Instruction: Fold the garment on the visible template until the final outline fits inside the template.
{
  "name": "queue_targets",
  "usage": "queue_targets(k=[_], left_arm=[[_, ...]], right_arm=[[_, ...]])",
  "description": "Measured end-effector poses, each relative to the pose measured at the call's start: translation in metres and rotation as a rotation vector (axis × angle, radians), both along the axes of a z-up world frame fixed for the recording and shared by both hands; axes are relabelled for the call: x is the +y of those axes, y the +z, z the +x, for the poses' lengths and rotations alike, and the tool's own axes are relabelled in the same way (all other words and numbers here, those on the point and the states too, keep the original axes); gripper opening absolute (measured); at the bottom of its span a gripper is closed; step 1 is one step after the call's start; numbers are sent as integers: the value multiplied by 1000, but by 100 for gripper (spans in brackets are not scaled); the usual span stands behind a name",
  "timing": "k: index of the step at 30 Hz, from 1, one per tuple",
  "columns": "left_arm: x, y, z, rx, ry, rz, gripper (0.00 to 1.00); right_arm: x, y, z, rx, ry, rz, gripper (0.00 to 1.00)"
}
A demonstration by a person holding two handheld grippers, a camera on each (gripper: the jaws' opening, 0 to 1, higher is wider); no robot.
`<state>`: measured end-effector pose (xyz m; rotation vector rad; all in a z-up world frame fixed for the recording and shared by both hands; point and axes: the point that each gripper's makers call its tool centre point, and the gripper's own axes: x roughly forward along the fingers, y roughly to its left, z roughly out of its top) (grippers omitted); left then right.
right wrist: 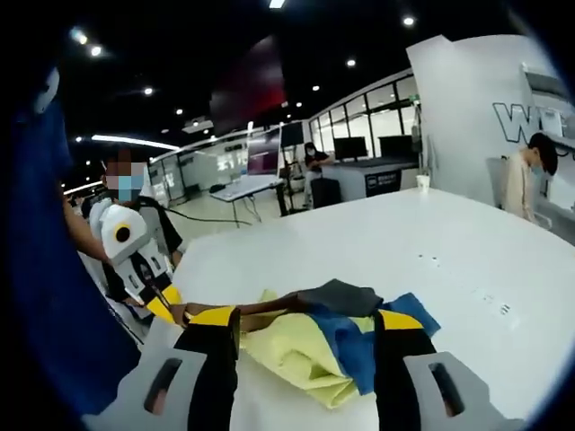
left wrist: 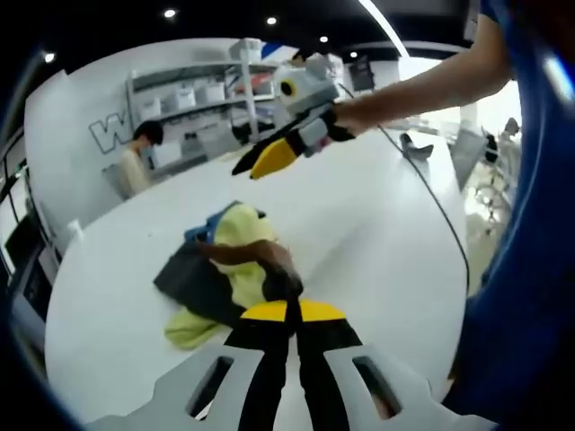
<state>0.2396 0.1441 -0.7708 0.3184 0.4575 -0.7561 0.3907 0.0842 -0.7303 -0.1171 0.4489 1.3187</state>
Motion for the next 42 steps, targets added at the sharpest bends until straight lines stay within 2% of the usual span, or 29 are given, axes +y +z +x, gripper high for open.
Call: queue_targets(k=[4, 6, 9, 11, 18, 20, 22, 25, 29, 33, 38, 42], left_arm=[[4, -6, -6, 10, 3, 2, 0], [5, -7, -8, 13, 6, 1, 0], [8, -12, -10, 22, 10, -3, 0], [7, -13, -11, 28, 11, -4, 0], [11, -23, -15, 43, 13, 1, 0], [12, -26, -16, 50, 14, 3, 0], [13, -31, -17, 56, 14, 7, 0], [15, -38, -20, 75, 21, 4, 0], [16, -46, -23, 91, 23, 11, 0], [18, -53, -24, 102, 28, 14, 0], [18, -59, -24, 117, 34, 6, 0], [17, -61, -25, 121, 32, 7, 0]], right_arm=[[10, -3, 1, 62, 27, -11, 48], [15, -6, 4, 72, 39, -17, 43], [22, -19, 5, 117, 73, -66, 34], [26, -25, 4, 155, 81, -78, 32], [38, -48, 20, 232, 68, -115, 25], [39, -50, 19, 241, 68, -125, 22], [40, -57, 21, 257, 69, -139, 22], [42, -70, 17, 337, 90, -159, 28], [43, -75, 11, 373, 118, -175, 33], [41, -80, 0, 360, 172, -228, 32], [43, -73, -19, 376, 232, -224, 27], [42, -65, -31, 374, 260, -216, 27]])
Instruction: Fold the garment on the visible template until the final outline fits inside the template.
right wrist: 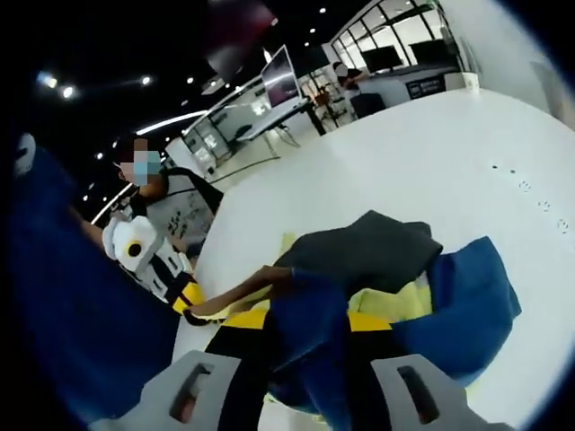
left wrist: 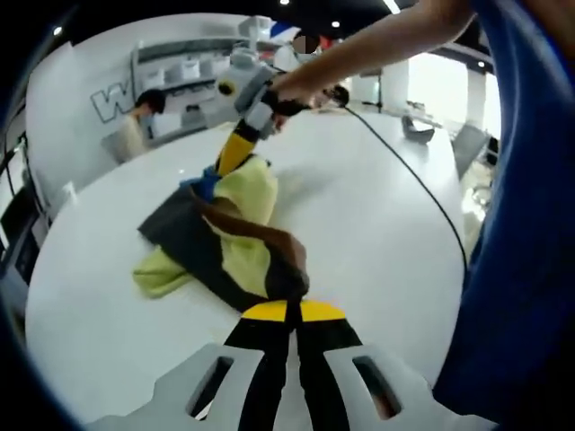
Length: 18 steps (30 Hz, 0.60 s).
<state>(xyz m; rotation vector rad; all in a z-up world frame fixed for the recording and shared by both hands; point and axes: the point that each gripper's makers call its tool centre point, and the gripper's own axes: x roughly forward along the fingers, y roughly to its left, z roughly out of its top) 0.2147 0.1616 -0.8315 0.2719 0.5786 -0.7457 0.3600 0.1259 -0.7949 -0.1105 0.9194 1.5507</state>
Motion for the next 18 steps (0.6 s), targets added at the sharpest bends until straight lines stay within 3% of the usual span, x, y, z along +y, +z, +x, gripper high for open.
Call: queue_targets(k=[8, 12, 15, 18], left_arm=[[0, 1, -1, 1, 4, -6, 0], [1, 1, -2, -1, 7, -12, 0], [2, 1, -1, -2, 11, -16, 0], [3, 2, -2, 0, 16, -20, 0]], right_arm=[[-8, 20, -11, 35, 22, 41, 23], [-6, 41, -1, 132, -55, 139, 18], [-6, 41, 8, 136, -62, 147, 16], [-6, 26, 9, 117, -29, 79, 16]])
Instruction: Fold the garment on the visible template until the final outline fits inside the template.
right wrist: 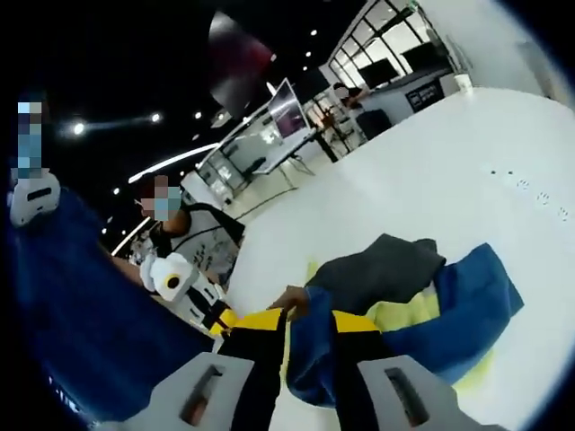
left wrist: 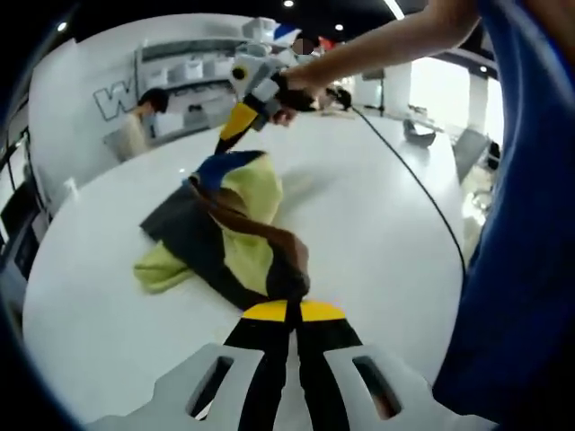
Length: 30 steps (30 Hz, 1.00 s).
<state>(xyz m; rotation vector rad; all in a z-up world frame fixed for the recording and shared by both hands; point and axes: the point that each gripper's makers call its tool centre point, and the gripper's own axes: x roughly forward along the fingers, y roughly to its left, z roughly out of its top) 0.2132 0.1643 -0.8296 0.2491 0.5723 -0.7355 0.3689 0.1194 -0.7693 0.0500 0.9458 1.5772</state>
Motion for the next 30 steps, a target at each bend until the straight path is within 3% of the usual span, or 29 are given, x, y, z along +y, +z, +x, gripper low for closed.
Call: queue_targets(k=[4, 12, 14, 15, 18, 21, 24, 30], left_arm=[[0, 0, 0, 2, 0, -1, 0], [0, 1, -1, 3, -1, -2, 0], [1, 0, -1, 5, -2, -1, 0], [1, 0, -1, 7, -2, -2, 0], [1, -1, -1, 9, -4, -2, 0], [1, -2, -2, 12, -7, -2, 0], [2, -2, -4, 12, -8, -4, 0], [3, -2, -4, 9, -8, -4, 0]], right_arm=[[4, -27, -5, 0, 40, -89, 20], [14, -37, 7, 22, 0, -105, 31], [17, -36, 9, 62, -21, -91, 36], [17, -36, 7, 86, -21, -90, 35], [18, -27, -2, 155, 8, -73, 16], [17, -17, -6, 184, 25, -50, 14], [10, -9, -6, 210, 28, -38, 1], [2, -6, -12, 182, 45, -43, 2]])
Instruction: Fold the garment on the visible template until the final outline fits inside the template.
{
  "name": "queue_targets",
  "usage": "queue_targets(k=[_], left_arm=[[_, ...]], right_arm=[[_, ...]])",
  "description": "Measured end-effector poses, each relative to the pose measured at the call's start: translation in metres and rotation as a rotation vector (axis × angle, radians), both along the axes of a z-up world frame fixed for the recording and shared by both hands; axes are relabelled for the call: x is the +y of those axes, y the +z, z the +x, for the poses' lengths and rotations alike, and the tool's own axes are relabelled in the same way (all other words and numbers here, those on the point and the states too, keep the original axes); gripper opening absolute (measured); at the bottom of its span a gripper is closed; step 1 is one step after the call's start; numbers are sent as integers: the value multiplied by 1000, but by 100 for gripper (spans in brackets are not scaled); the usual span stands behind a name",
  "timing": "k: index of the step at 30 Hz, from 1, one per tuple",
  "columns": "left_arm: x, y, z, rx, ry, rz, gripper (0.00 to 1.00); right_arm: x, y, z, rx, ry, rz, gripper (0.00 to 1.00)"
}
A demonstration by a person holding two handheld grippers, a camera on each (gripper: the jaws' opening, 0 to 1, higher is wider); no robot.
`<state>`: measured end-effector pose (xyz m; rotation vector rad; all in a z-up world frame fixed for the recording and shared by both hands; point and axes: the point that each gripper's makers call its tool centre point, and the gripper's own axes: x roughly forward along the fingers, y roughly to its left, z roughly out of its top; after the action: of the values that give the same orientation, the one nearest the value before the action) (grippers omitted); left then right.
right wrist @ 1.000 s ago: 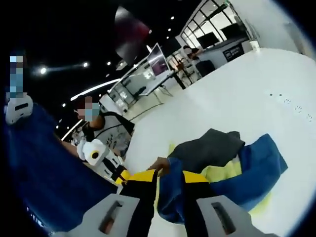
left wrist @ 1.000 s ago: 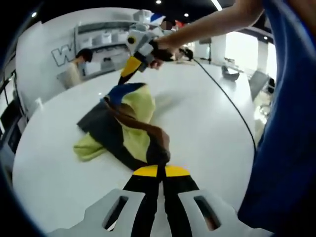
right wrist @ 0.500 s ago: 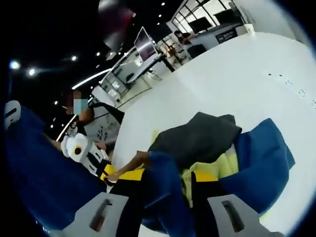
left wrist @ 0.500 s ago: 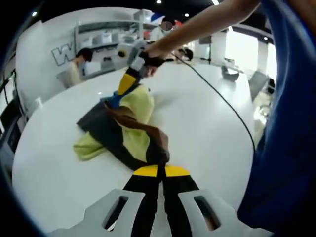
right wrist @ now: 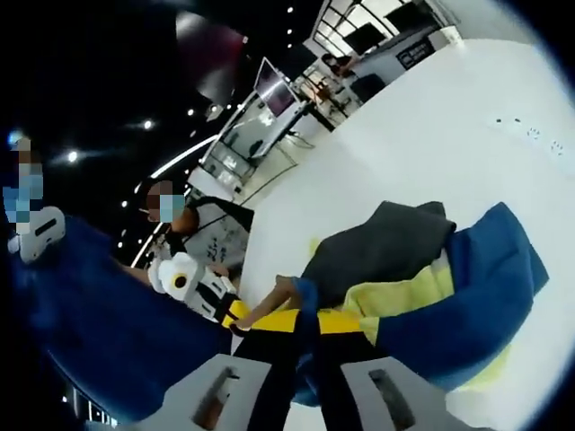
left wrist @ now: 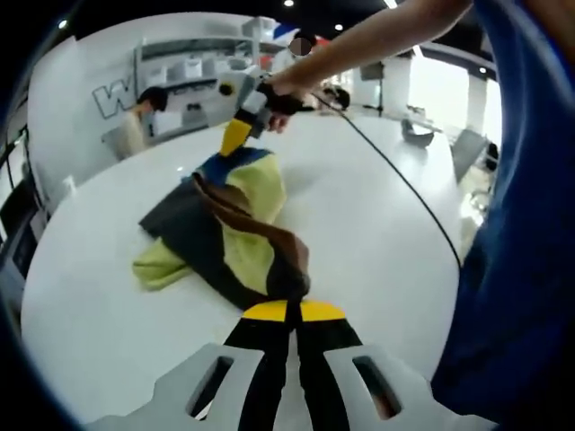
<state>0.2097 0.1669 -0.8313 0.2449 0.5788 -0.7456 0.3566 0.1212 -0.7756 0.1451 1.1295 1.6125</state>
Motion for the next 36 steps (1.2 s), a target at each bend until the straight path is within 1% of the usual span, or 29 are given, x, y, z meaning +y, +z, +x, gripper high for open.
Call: queue_targets(k=[2, 3, 4, 5, 6, 8, 9, 13, 16, 18, 22, 23, 24, 26, 27, 28, 30, 36], left_arm=[[0, 0, 0, 0, 1, -4, 0], [0, 0, 0, 1, 2, -5, 0], [0, 0, 0, 2, 2, -7, 0], [0, -1, 0, 2, 3, -6, 0], [-1, -1, -1, 4, 5, -7, 0], [-1, 0, 0, 4, 13, -14, 0], [0, 0, 0, 8, 20, -21, 0], [8, 2, 4, 18, 73, -61, 0], [12, 7, 8, 17, 115, -85, 0], [16, 13, 14, 8, 148, -108, 0], [23, 18, 22, 3, 177, -122, 0], [23, 19, 23, 2, 180, -123, 0], [27, 20, 26, -2, 184, -125, 0], [29, 21, 28, -8, 186, -126, 0], [29, 23, 30, -12, 186, -127, 0], [28, 25, 31, -19, 181, -127, 0], [28, 25, 33, -23, 176, -127, 0], [26, 40, 36, -53, 162, -128, 0]], right_arm=[[-2, -2, -5, -5, 21, -3, 8], [-5, -6, -10, -9, 34, -31, 10], [-9, -11, -14, -12, 46, -59, 5], [-11, -14, -14, -30, 56, -68, 0], [-11, -17, -12, -55, 44, -68, 0], [-12, -16, -10, -60, 22, -61, 0], [-13, -14, -8, -59, 9, -50, 0], [-21, -8, -6, -94, -42, -31, 0], [-26, 3, -4, -107, -99, 23, 0], [-31, 10, -5, -132, -130, 52, 0], [-40, 21, -9, -167, -180, 82, 0], [-42, 22, -10, -167, -185, 82, 0], [-45, 23, -12, -177, -197, 84, 0], [-51, 23, -14, -194, -215, 83, 0], [-53, 24, -15, -198, -221, 84, 0], [-58, 28, -18, -208, -246, 94, 0], [-62, 31, -21, -223, -268, 101, 0], [-77, 44, -28, -281, -354, 134, 0]])
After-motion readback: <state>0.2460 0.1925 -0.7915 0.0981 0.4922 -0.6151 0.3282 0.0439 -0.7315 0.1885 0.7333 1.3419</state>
